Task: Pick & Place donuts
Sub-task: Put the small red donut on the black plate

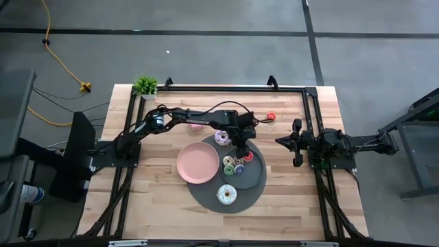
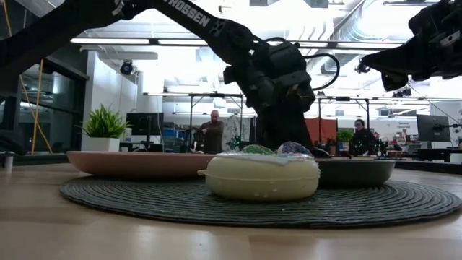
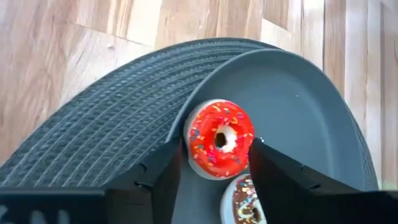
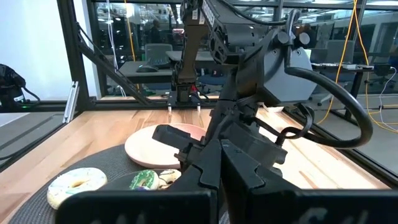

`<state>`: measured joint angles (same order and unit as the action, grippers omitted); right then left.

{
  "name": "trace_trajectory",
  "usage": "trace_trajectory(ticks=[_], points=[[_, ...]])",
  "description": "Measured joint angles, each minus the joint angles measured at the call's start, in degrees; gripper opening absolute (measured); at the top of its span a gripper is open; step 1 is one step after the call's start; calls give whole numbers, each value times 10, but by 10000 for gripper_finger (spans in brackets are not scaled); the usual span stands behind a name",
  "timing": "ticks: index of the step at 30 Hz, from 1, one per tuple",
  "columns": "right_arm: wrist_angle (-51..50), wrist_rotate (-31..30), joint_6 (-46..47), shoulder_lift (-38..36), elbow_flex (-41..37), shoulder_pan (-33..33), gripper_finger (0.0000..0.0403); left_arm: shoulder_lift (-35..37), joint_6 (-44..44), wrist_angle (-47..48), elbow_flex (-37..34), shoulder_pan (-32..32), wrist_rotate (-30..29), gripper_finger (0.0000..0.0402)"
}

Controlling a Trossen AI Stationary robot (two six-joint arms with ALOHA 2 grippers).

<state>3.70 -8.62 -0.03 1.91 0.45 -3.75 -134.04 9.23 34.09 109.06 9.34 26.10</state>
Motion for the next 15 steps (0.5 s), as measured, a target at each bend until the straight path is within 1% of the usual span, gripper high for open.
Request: trace_trajectory(ticks=[5, 11, 13, 15], points=[[0, 0, 0, 0, 0, 0, 0, 0, 2, 17, 18, 0, -2, 222], [0, 0, 0, 0, 0, 0, 0, 0, 2, 62, 74, 1, 1, 254], [0, 0, 0, 0, 0, 0, 0, 0, 1, 75, 97, 4, -9, 256], [0, 0, 0, 0, 0, 0, 0, 0, 10, 78, 118, 8, -39, 257]])
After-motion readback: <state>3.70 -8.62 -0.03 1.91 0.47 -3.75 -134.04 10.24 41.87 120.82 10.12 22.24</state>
